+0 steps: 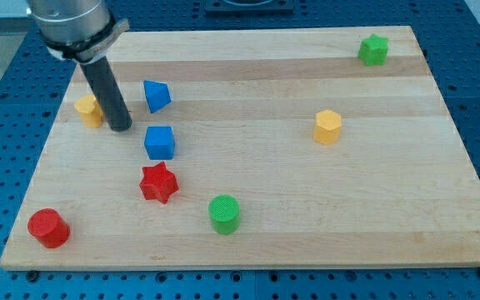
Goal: Slide the blue triangle to the top right side of the yellow hexagon
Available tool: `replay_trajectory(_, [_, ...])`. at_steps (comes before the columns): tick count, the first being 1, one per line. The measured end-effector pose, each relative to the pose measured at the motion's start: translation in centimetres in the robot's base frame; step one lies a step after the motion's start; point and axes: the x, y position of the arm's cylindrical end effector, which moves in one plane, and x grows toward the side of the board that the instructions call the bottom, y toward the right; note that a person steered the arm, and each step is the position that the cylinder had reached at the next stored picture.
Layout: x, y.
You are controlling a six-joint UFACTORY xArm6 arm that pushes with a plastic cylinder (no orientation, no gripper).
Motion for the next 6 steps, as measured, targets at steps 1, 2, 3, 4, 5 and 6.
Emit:
replay_trajectory(1, [-3.8, 0.1])
replay_trajectory(2, [-3.8, 0.1])
replay_trajectory(3, [-3.8, 1.2])
replay_trajectory(4, [-3.8, 6.3])
replay_trajectory(5, [-3.8, 12.3])
replay_trajectory(6, [-3.8, 18.5])
